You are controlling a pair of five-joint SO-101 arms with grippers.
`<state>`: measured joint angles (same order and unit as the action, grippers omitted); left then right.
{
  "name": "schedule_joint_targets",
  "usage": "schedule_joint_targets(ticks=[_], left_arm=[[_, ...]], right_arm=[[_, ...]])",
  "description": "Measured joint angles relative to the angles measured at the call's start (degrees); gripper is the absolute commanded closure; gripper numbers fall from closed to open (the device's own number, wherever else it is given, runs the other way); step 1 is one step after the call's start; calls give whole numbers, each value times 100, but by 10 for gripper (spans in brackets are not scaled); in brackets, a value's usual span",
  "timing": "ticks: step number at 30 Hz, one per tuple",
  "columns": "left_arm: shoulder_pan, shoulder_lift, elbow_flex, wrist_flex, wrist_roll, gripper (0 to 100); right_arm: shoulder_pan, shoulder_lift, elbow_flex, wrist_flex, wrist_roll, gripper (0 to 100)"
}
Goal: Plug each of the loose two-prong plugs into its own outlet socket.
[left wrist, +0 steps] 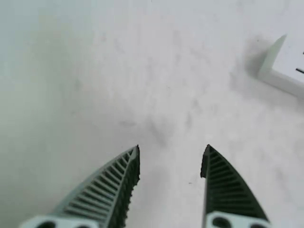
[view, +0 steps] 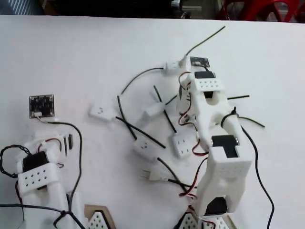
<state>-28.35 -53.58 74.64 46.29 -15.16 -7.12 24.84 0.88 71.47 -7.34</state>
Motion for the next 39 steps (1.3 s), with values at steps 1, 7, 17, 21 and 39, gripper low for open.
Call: schedule_joint_targets(ticks=[1,7,17,21,39], left_arm=[[0,0,0,0,0,782],[0,0,0,0,0,782],[0,0,0,0,0,782],[0,0,0,0,0,782],[0,0,0,0,0,782]], right_arm=[[0,70,0,-18,-9,877],[62,158,-70,9,-9,929],[176,176,-360,53,-18,865],[185,176,-360,62,-18,868],[343,273,-615,62,-9,954]])
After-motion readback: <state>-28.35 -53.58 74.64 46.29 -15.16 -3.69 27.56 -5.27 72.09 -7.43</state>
